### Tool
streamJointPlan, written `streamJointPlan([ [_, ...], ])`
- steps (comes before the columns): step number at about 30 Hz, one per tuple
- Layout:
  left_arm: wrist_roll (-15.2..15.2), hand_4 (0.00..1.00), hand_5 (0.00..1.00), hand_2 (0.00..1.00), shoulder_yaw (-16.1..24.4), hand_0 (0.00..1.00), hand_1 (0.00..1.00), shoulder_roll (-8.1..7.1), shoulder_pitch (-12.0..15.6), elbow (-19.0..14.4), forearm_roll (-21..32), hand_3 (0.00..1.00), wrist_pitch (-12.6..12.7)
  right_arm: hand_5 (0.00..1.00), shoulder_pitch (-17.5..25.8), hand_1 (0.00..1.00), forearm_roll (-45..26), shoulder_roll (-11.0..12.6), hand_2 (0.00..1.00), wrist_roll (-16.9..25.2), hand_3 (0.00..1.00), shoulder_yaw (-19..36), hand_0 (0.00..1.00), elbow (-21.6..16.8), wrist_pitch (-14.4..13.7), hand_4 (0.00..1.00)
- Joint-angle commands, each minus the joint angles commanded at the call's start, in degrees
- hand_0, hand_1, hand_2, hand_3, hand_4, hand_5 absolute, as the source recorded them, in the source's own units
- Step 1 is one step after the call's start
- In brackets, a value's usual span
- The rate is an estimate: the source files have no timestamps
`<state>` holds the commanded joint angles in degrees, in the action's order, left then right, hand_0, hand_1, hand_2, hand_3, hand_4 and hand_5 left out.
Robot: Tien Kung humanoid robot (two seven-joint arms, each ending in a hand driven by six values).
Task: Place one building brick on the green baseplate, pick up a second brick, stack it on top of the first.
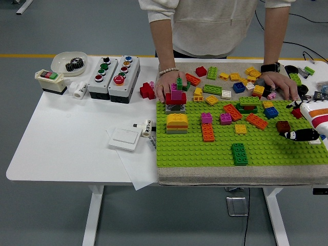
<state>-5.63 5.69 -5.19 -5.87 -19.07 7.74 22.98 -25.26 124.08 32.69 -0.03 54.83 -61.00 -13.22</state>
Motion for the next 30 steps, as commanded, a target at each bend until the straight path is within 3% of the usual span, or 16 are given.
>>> streamJointPlan([
  [5,-0.14,0.673,0.678,0.775,0.14,0.823,0.787,0.04,-0.05,0.05,-0.29,0.599,-0.02,0.527,-1.68,0.557,-0.84,-0.29,0.644,0.58,0.719,-1.04,0.448,1.86,0.71,0.998],
  [6,-0.15,0.673,0.678,0.775,0.13,0.822,0.787,0.05,-0.06,0.05,-0.27,0.599,-0.01,0.516,-2.02,0.54,-1.08,-0.32,0.62,0.72,0.659,-1.29,0.41,2.14,0.84,0.974],
  [18,-0.09,0.673,0.679,0.776,-0.01,0.822,0.787,0.12,-0.11,0.01,0.01,0.597,0.03,0.537,-6.78,0.527,-2.75,-2.17,0.601,2.3,0.64,-4.91,0.359,6.57,1.83,0.953],
  [19,-0.09,0.673,0.678,0.776,-0.01,0.821,0.786,0.13,-0.12,0.01,0.0,0.598,0.04,0.541,-7.29,0.466,-2.51,-2.38,0.535,2.48,0.614,-5.35,0.307,7.21,1.89,0.927],
  [30,-0.24,0.673,0.678,0.776,0.13,0.821,0.787,0.1,-0.08,-0.01,-0.54,0.598,0.09,0.553,-9.88,0.43,-0.28,-2.65,0.502,3.67,0.615,-8.12,0.3,11.42,3.43,0.927],
])
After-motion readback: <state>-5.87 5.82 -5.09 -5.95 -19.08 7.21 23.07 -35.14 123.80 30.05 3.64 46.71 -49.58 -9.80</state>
